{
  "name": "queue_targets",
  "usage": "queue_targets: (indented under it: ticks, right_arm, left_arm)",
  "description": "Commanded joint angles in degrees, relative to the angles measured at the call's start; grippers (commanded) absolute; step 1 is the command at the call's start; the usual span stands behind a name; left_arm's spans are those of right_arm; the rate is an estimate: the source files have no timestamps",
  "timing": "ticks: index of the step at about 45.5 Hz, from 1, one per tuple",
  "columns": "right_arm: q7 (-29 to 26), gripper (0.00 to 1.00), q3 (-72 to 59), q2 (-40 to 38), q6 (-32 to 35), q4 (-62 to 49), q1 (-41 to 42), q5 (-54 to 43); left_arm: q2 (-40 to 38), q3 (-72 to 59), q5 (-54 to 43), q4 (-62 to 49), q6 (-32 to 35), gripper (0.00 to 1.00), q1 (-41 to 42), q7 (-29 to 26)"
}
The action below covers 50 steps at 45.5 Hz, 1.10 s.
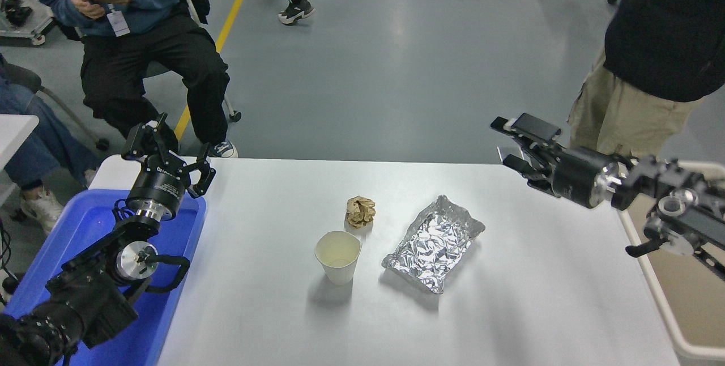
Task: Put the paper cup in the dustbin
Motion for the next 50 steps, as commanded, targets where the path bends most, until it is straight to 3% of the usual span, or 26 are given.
queue_targets:
  ticks: [1,18,31,41,50]
  right_arm:
    - [-0.2,1.0,-17.6,5.8,-0.1,-0.4,15.8,-8.3]
    - [-0.7,1.0,-32.0,20.0,0.4,-4.5,25.4,-7.6]
    - [-7.4,1.0,-36.1,31.3,3.1,-11.8,26.0,-5.5]
    - [-7.4,1.0,-36.5,37.3,8.8,-16.1,27.6,-2.7]
    - [-8.7,1.0,-36.9,41.3,8.6,-21.3,25.6,-2.9]
  left_arm:
    - [0.0,0.0,0.0,0.0,0.0,1.0,0.0,0.0]
    - [0.0,0.0,0.0,0.0,0.0,1.0,0.0,0.0]
    - [0.0,0.0,0.0,0.0,0.0,1.0,0.0,0.0]
    - [0.0,0.0,0.0,0.0,0.0,1.0,0.0,0.0]
    - [0.0,0.0,0.0,0.0,0.0,1.0,0.0,0.0]
